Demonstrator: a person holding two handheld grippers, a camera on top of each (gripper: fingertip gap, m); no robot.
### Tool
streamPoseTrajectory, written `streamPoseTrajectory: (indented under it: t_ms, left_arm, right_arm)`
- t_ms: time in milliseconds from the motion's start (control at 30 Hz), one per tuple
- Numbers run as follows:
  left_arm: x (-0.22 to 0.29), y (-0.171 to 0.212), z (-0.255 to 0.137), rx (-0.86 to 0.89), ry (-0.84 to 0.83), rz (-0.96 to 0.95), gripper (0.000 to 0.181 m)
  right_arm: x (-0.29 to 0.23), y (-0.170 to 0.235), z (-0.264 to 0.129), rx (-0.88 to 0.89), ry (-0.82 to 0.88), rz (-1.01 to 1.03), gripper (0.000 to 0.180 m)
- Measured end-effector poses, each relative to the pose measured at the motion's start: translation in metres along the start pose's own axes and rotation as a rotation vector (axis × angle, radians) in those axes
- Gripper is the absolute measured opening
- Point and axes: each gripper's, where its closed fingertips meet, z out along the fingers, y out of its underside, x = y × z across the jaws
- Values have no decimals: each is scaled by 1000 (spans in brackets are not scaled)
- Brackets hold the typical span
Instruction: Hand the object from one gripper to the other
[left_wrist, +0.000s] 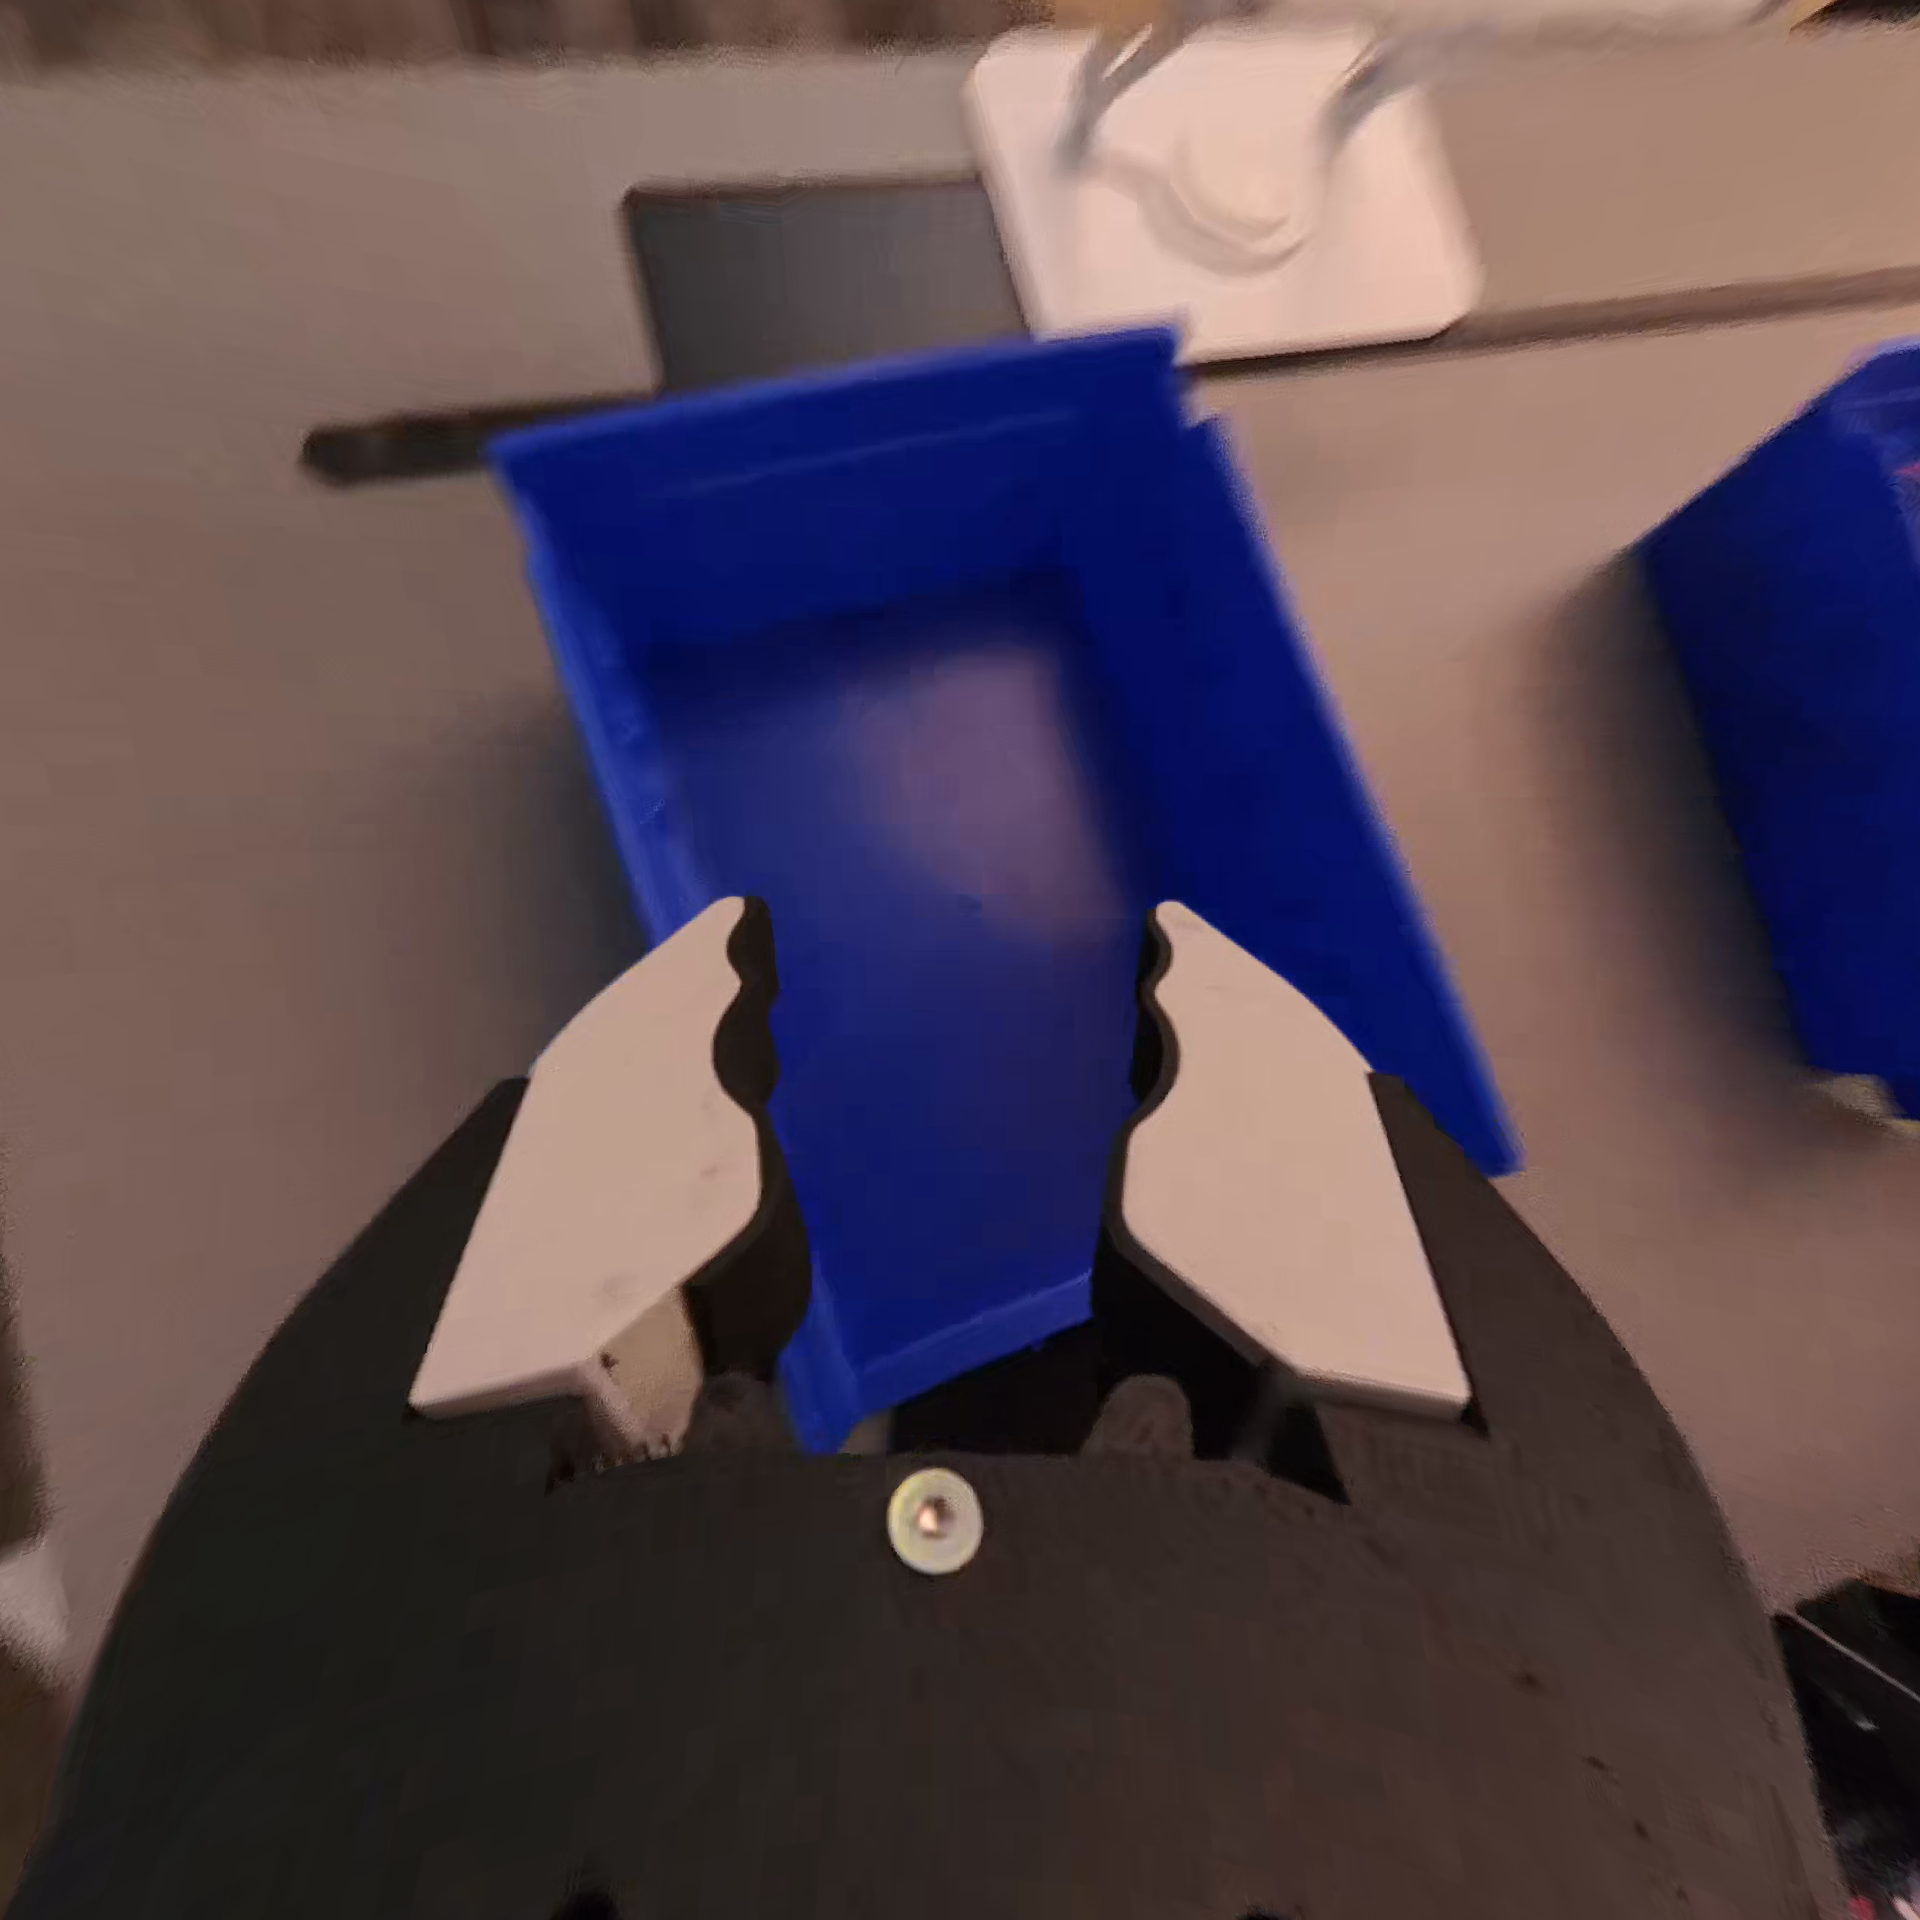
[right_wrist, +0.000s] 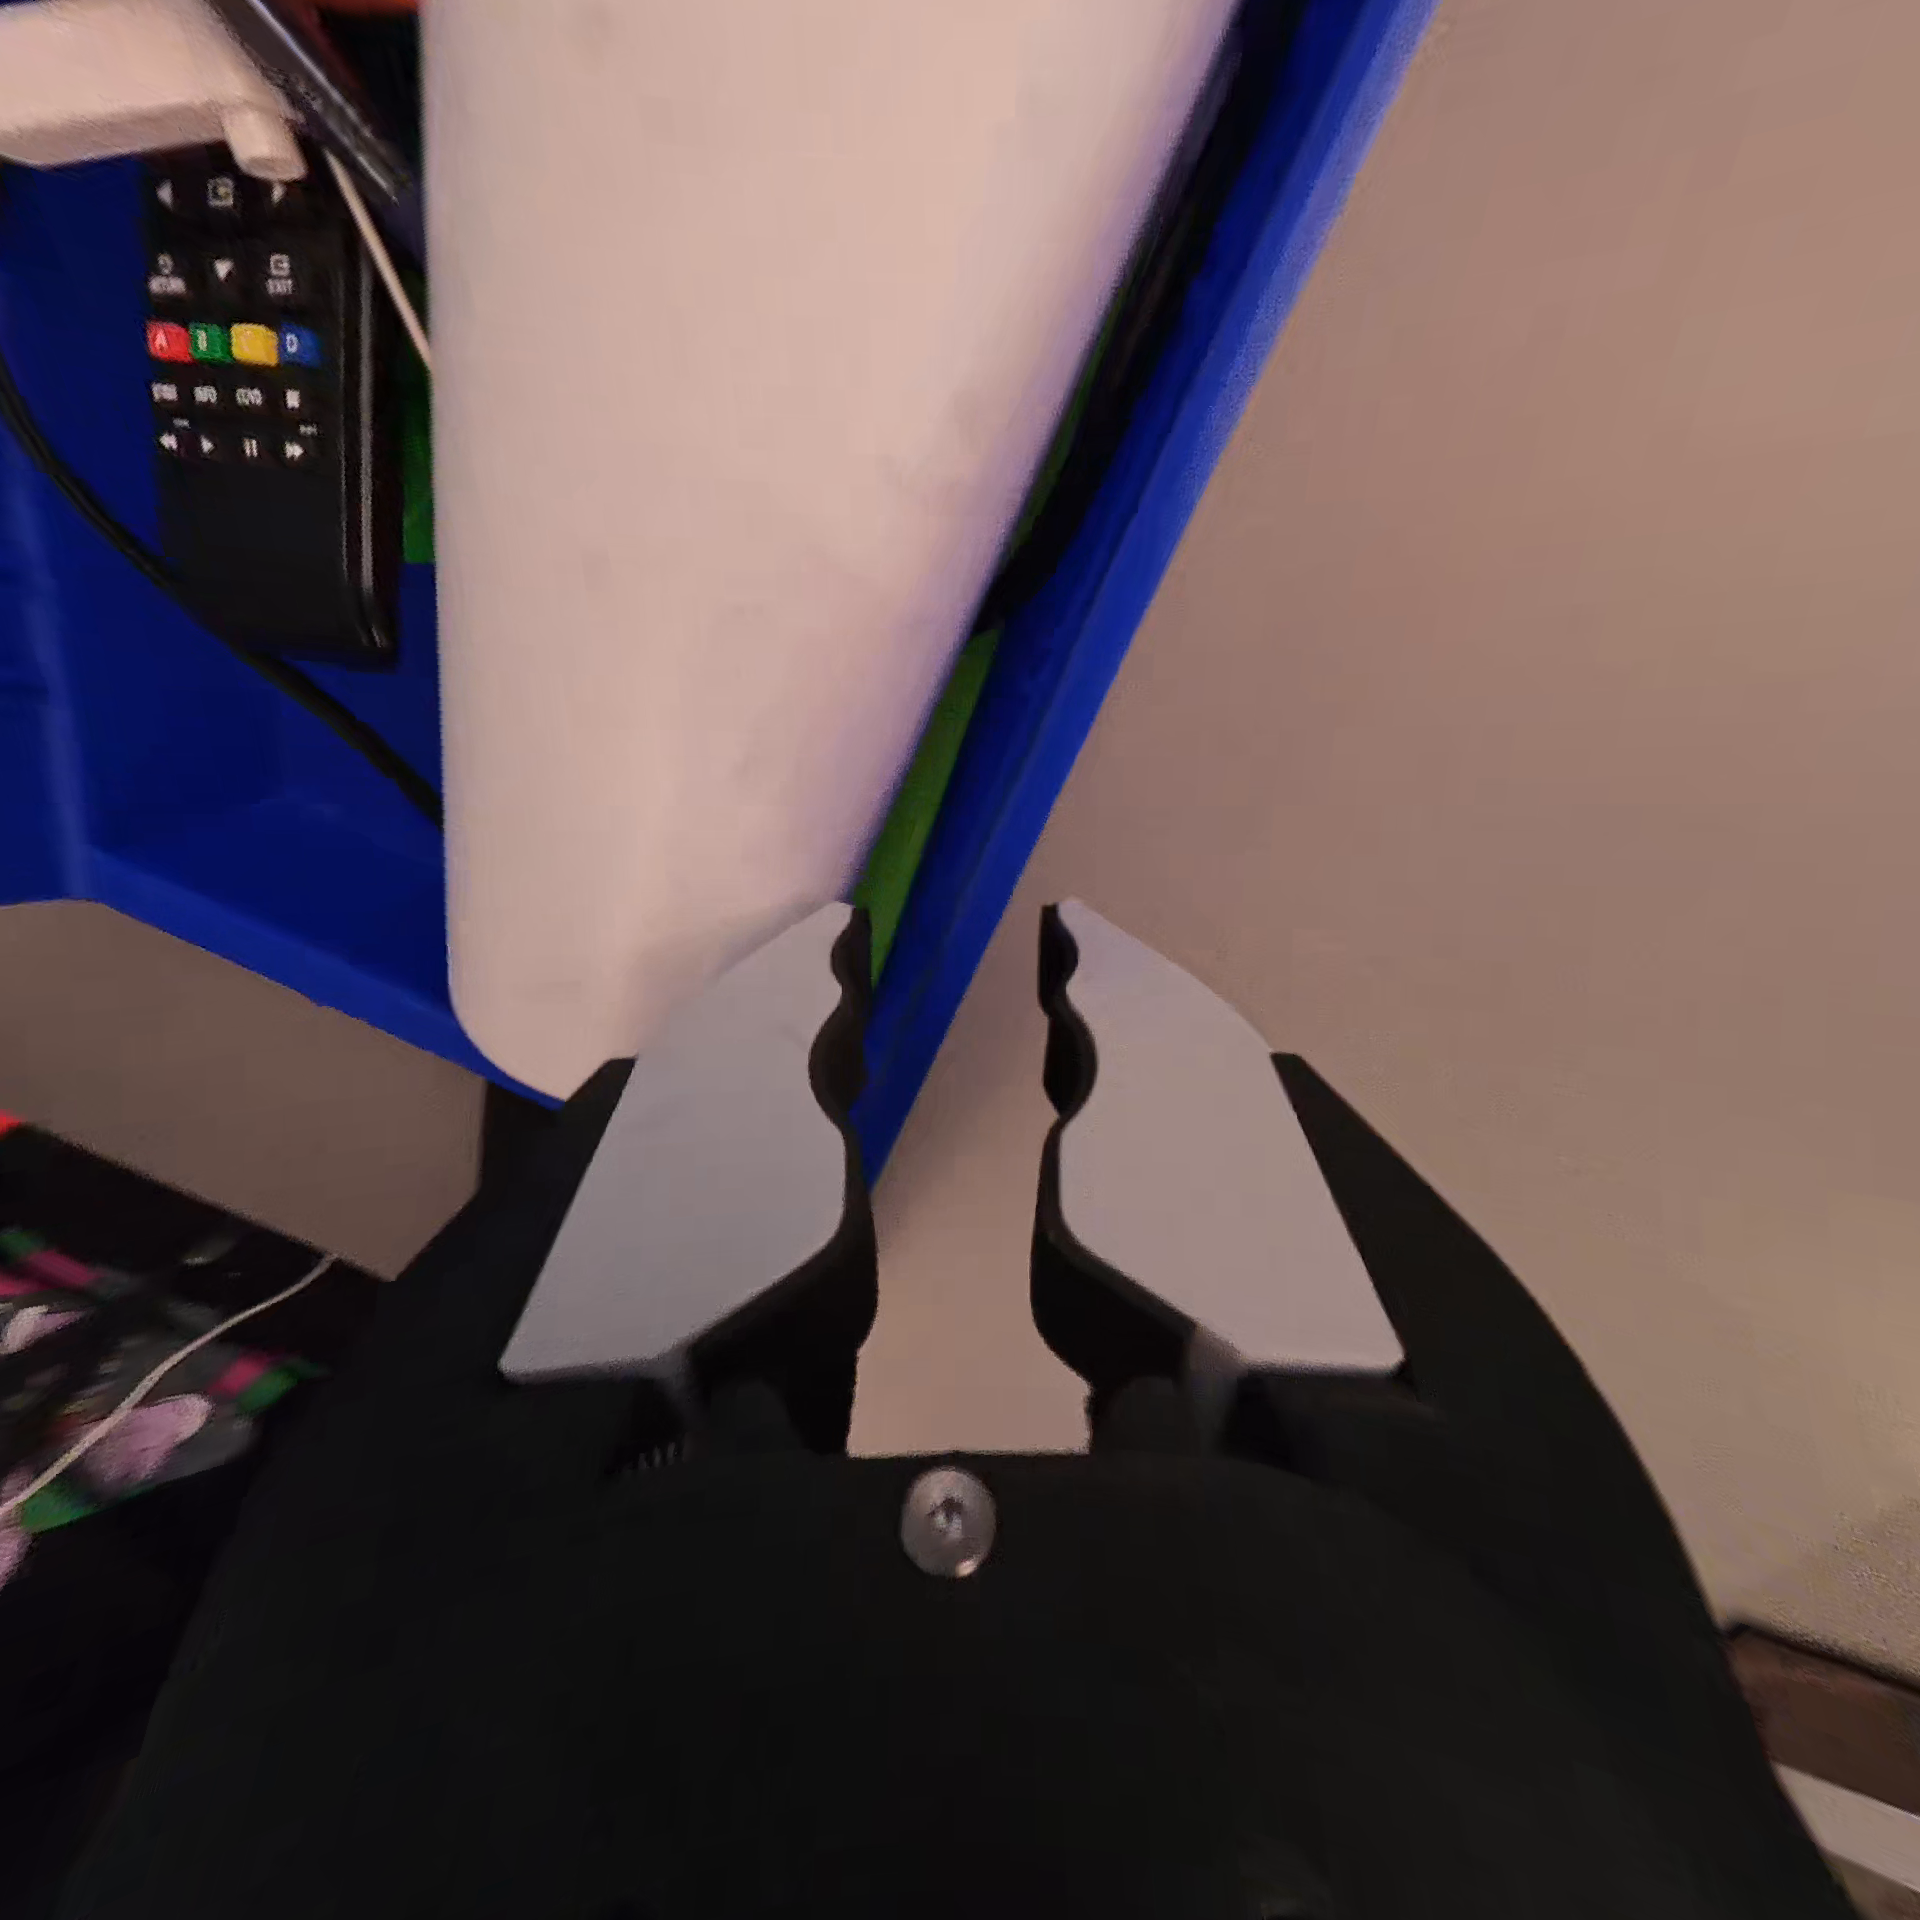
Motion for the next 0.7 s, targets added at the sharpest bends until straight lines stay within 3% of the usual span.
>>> streamPoseTrajectory:
  t_ms: [133, 367, 467, 533, 700]
  left_arm:
    - [-41, 32, 25, -206, -122, -45, 72]
    - [-80, 71, 58, -380, -118, -183, 73]
    - [-71, 86, 74, -471, -1, -210, 53]
    - [-56, 83, 81, -479, 123, -248, 14]
    - [-71, 70, 86, -454, -21, -144, 4]
  right_arm:
    - [-9, 6, 11, -66, -109, 96, 16]
    - [-9, 14, 27, -183, -84, 93, 14]
    - [-9, 14, 27, -179, -88, 92, 14]
    - [-9, 14, 27, -177, -91, 93, 14]
    - [-9, 15, 27, -180, -86, 87, 14]
